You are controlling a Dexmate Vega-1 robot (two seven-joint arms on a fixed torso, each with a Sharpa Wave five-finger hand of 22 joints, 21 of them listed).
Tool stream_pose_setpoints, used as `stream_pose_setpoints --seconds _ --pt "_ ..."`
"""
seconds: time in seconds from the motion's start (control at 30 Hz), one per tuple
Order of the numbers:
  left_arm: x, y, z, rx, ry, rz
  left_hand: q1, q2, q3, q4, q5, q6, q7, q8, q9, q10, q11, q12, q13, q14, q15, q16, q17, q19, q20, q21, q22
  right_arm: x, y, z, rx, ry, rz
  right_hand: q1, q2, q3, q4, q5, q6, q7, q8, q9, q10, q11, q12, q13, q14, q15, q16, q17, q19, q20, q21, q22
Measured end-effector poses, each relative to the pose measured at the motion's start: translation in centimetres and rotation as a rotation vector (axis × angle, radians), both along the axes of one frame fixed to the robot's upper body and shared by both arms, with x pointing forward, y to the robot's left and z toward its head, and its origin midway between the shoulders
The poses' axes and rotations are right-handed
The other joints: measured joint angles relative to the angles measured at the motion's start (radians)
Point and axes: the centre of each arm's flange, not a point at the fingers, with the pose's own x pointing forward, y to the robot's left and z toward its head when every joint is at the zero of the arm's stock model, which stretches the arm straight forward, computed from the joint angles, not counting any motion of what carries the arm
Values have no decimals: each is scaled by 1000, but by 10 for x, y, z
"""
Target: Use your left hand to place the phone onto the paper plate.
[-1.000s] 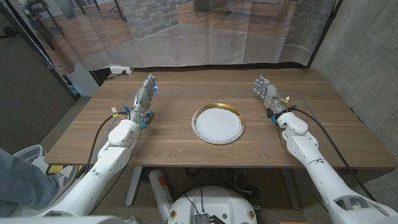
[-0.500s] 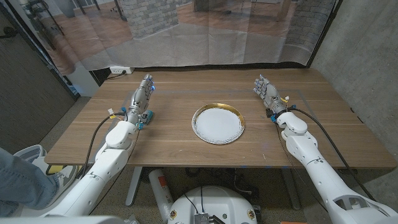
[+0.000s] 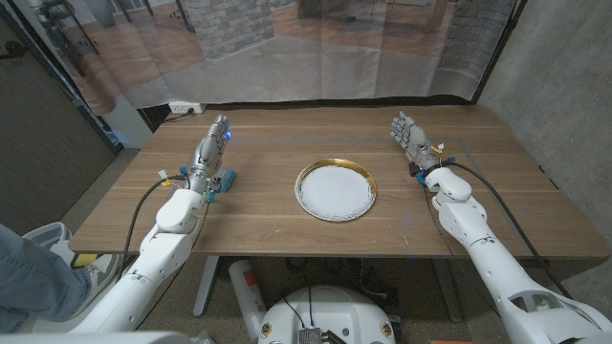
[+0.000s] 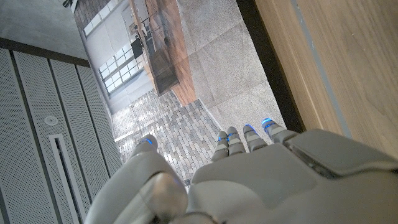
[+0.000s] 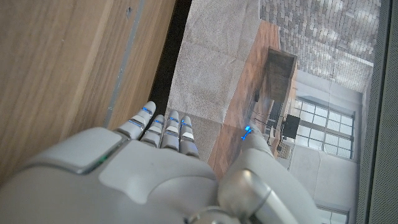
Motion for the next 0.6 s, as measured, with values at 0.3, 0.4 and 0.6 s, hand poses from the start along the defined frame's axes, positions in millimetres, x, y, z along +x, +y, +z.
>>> stream_pose_setpoints --seconds 0.3,0.4,0.6 --pt "-6 4 0 25 4 32 0 0 0 0 0 2 -1 0 0 4 -4 0 0 5 5 0 0 1 1 0 0 5 -5 -1 1 -4 -3 0 0 0 0 0 0 0 0 0 0 0 0 -1 4 -4 0 0 2 2 0 0" --pt "-8 6 0 29 7 41 0 0 0 0 0 7 4 0 0 5 -5 0 0 5 5 0 0 1 1 0 0 6 -7 -2 2 -4 -3 0 0 0 0 0 0 0 0 0 4 -4 0 0 4 -4 0 0 2 2 -8 0" --pt "-10 8 1 40 13 55 0 0 -4 -4 0 7 4 0 0 5 -5 0 0 5 5 0 0 1 1 0 0 9 -9 -5 0 0 -5 0 0 -3 -3 0 0 0 0 0 4 -4 0 0 4 -4 0 0 2 2 -8 0"
